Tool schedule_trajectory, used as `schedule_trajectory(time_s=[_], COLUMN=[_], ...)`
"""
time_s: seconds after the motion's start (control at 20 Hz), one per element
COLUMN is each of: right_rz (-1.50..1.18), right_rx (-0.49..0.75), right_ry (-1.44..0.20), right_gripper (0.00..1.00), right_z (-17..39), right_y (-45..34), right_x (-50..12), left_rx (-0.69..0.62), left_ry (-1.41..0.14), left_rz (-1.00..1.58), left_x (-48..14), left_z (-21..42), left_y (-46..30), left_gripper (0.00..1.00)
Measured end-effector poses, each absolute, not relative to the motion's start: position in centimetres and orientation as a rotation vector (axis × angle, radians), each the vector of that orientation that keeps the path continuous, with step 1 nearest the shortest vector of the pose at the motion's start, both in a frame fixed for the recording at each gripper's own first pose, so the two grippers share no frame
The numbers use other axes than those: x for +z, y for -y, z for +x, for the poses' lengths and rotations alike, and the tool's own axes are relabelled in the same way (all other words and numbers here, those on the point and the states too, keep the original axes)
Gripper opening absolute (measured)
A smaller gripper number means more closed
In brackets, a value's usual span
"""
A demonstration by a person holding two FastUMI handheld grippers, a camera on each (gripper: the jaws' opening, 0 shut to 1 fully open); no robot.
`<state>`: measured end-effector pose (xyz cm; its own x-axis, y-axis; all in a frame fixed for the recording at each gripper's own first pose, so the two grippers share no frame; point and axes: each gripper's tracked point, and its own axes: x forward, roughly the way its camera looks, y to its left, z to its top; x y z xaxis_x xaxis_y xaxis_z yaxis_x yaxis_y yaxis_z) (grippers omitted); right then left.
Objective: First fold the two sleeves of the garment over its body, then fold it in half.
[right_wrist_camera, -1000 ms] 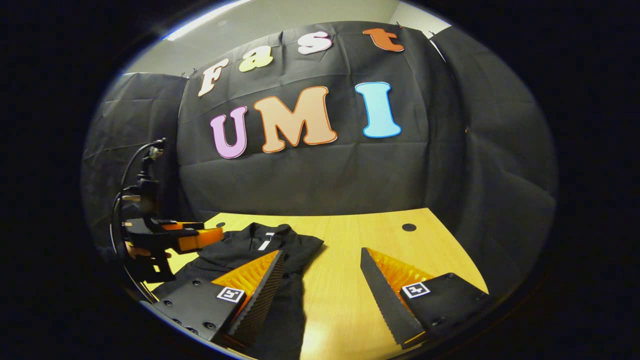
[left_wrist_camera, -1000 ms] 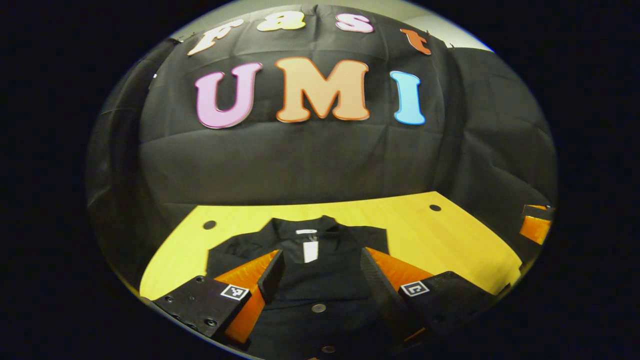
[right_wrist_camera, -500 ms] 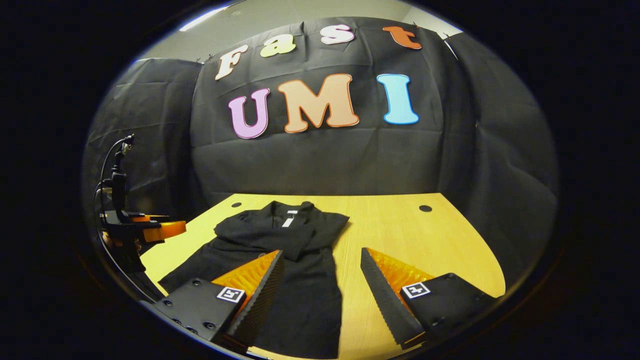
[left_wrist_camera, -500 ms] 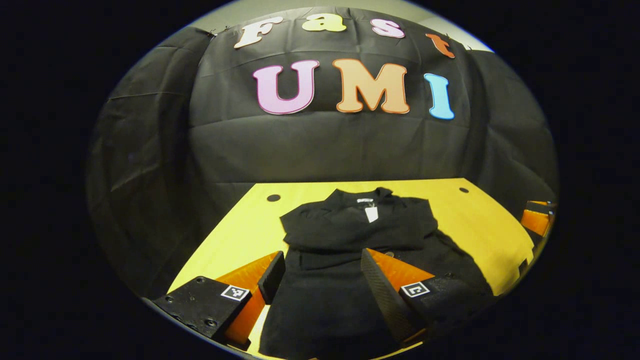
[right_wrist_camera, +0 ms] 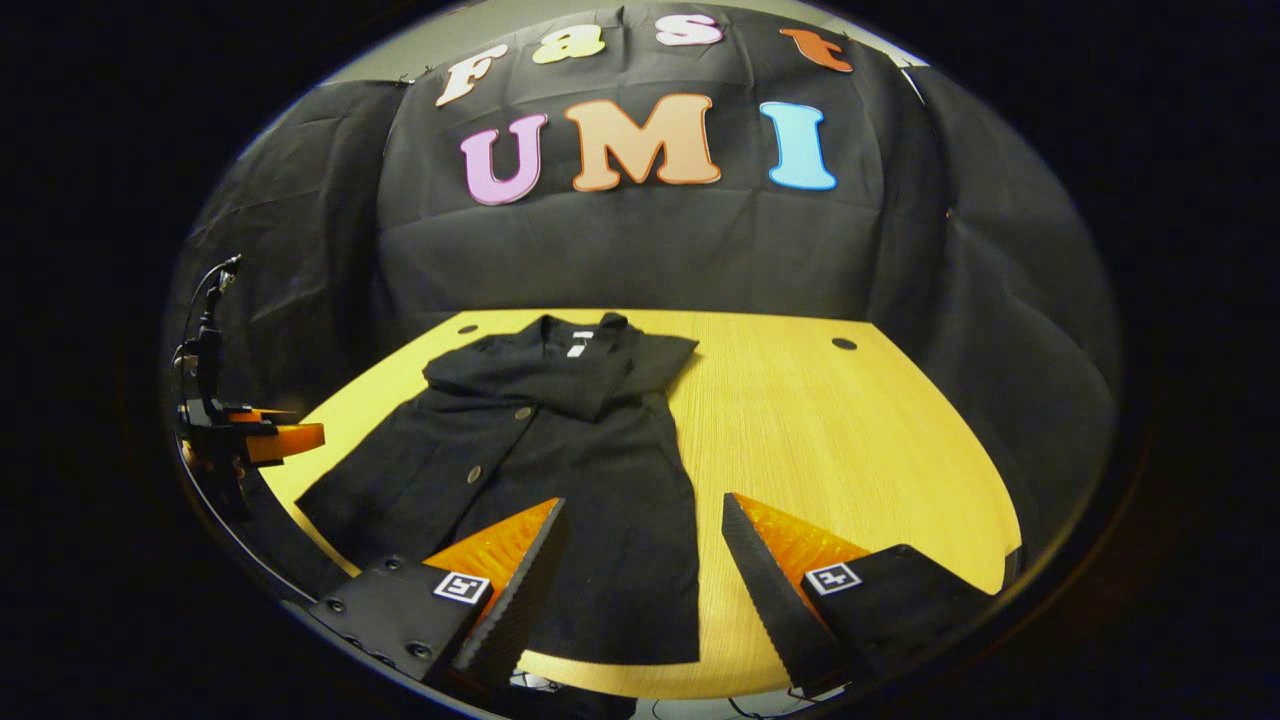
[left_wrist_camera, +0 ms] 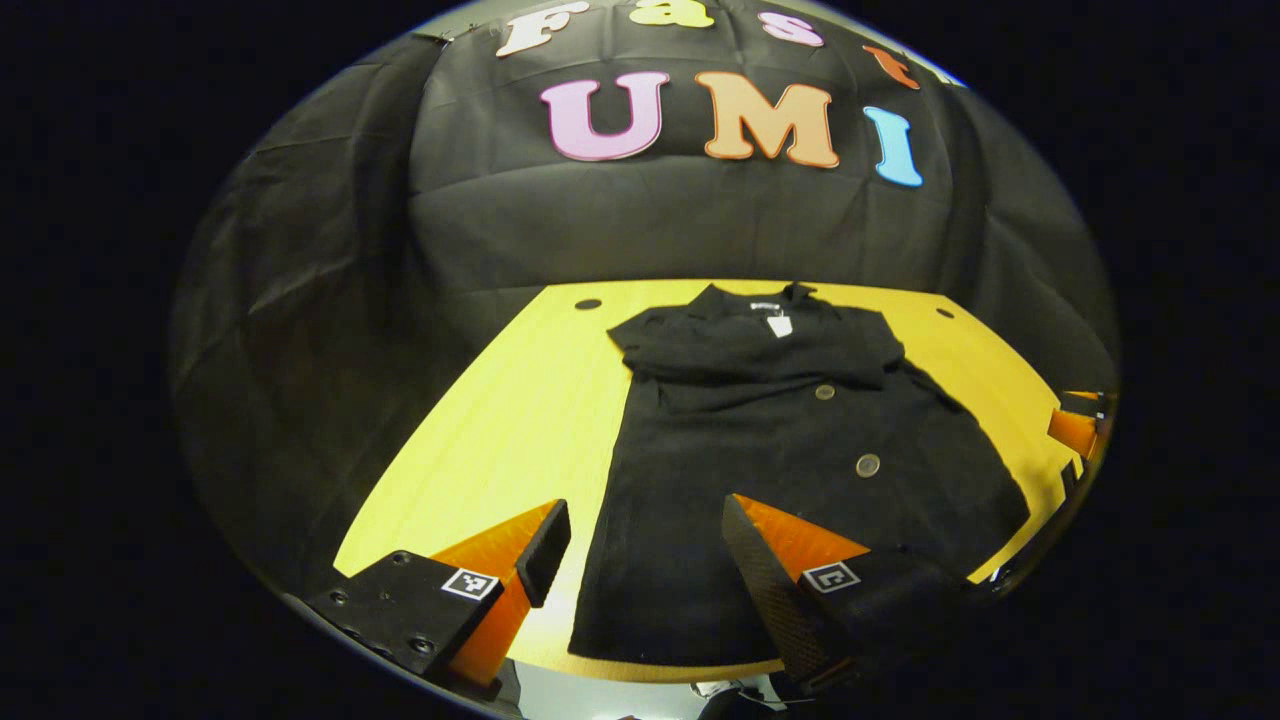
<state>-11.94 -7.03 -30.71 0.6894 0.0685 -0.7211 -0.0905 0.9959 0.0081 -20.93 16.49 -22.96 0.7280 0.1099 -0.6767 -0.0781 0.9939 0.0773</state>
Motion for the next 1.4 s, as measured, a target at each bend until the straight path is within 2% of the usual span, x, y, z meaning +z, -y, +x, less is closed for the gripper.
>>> schedule_trajectory(time_s=[0.35, 0.4, 0.45, 0.5, 0.6, 0.65, 0.9, 1.0, 1.1, 1.25, 1.3, 1.4], right_rz=[-0.088, -0.094, -0.101, -0.108, -0.115, -0.117, -0.047, -0.021, -0.026, -0.020, -0.006, 0.010], right_rx=[0.076, 0.076, 0.072, 0.072, 0.064, 0.059, 0.045, 0.073, 0.114, 0.089, 0.085, 0.092], right_ry=[-0.956, -0.974, -0.991, -1.012, -1.039, -1.064, -1.079, -1.069, -1.073, -1.100, -1.103, -1.110], right_gripper=[0.98, 0.94, 0.94, 0.98, 0.99, 0.99, 0.97, 0.96, 0.60, 0.07, 0.04, 0.03], right_z=[-16.0, -16.3, -16.7, -17.2, -17.7, -18.1, -18.5, -18.3, -18.4, -18.5, -18.3, -18.2], right_y=[7.6, 7.5, 7.6, 7.6, 7.6, 7.6, 7.3, 6.4, 5.1, 4.7, 4.7, 4.5], right_x=[-36.0, -36.7, -37.4, -38.1, -38.9, -39.5, -39.8, -39.8, -40.0, -39.8, -39.9, -39.8], left_rx=[0.140, 0.145, 0.145, 0.141, 0.126, 0.112, 0.074, 0.035, -0.011, -0.007, 0.003, 0.011], left_ry=[-0.893, -0.904, -0.919, -0.908, -0.908, -0.896, -0.886, -0.868, -0.845, -0.842, -0.856, -0.887], left_rz=[-0.009, -0.015, -0.022, -0.038, -0.038, -0.031, -0.030, -0.028, -0.056, -0.135, -0.177, -0.244], left_x=[-28.9, -29.4, -30.0, -29.9, -30.2, -30.1, -30.3, -30.3, -30.5, -30.4, -30.5, -30.4], left_z=[-26.5, -27.0, -27.5, -27.4, -27.3, -27.1, -27.0, -26.8, -26.3, -26.2, -26.0, -26.0], left_y=[-18.3, -18.5, -18.6, -18.4, -18.2, -18.2, -17.9, -16.9, -15.6, -15.0, -15.1, -15.1], left_gripper=[0.95, 0.95, 0.95, 0.95, 1.00, 0.97, 0.96, 0.90, 0.55, 0.01, 0.00, 0.00])
